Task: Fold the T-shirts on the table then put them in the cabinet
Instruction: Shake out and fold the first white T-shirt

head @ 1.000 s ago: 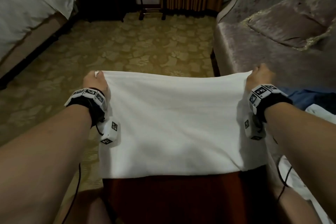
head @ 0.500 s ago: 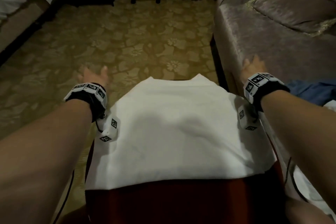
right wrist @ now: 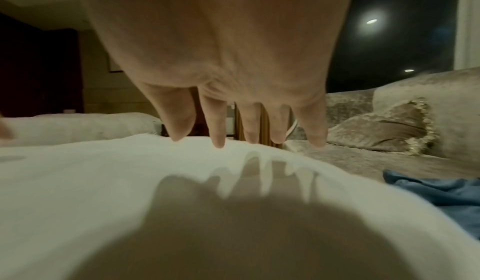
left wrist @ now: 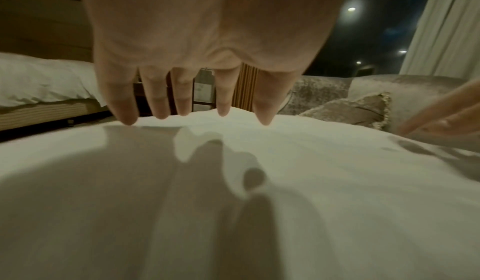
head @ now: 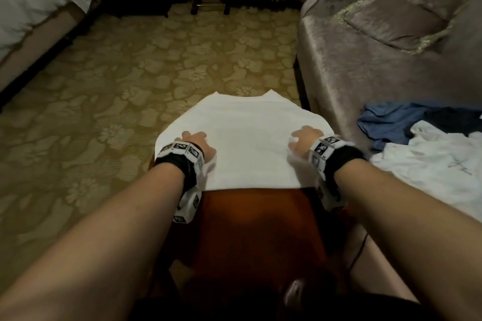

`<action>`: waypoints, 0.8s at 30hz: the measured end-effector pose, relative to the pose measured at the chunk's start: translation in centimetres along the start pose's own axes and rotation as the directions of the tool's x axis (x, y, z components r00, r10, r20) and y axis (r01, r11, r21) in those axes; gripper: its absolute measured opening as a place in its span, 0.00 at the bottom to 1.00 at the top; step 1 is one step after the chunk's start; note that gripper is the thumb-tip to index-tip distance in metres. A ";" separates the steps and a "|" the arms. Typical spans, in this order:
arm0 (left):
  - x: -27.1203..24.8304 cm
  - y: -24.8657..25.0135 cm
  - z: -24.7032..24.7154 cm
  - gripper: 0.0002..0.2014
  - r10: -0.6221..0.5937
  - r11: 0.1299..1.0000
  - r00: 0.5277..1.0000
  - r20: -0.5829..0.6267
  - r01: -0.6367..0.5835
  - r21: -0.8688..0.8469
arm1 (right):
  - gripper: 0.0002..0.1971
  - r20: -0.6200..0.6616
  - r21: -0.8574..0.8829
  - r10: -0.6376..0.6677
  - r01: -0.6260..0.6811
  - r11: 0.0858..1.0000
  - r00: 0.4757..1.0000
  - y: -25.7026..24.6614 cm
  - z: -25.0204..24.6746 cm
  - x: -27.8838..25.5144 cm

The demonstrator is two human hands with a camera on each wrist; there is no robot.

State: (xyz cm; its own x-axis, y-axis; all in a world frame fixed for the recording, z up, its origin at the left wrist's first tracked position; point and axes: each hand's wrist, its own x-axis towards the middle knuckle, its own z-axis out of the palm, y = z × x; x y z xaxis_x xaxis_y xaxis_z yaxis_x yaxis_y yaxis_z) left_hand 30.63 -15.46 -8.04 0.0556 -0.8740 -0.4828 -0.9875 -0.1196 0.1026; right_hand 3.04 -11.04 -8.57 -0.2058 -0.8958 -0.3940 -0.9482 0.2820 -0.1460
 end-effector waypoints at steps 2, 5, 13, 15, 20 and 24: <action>-2.1 0.8 2.0 0.34 0.005 1.000 1.000 0.026 -0.006 0.016 | 0.23 0.061 -0.032 -0.032 0.034 0.999 0.998 -1.1 2.6 -2.1; -4.4 1.0 4.9 0.43 -0.031 1.000 0.998 0.047 0.031 0.002 | 0.30 0.157 -0.099 -0.077 0.093 0.991 0.985 -1.6 6.0 -4.3; -6.1 -1.5 7.7 0.54 -0.054 0.995 0.994 0.096 0.045 0.089 | 0.21 0.145 0.029 -0.175 0.172 0.985 0.974 -1.8 6.4 -7.8; -6.6 -2.1 7.4 0.54 -0.055 0.991 0.992 0.109 0.040 0.130 | 0.19 0.082 0.095 -0.181 0.173 0.980 0.980 -1.6 5.2 -8.2; -7.4 -1.6 6.1 0.56 -0.052 0.991 0.992 0.113 0.036 0.132 | 0.18 -0.104 0.433 0.318 -0.245 0.867 0.942 4.5 2.1 -8.2; -8.0 2.5 7.3 0.56 0.122 0.983 0.990 0.073 -0.131 0.130 | 0.17 0.063 0.597 0.391 -0.348 0.723 0.918 6.5 2.4 -9.0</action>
State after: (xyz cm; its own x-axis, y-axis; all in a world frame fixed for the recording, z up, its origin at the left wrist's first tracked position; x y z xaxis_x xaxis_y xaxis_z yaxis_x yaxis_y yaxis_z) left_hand 26.60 -5.32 -10.28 -0.0763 -0.8454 -0.5286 -0.9970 0.0581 0.0509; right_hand -0.65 -0.31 -8.10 -0.5442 -0.6910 -0.4757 -0.4691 0.7208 -0.5102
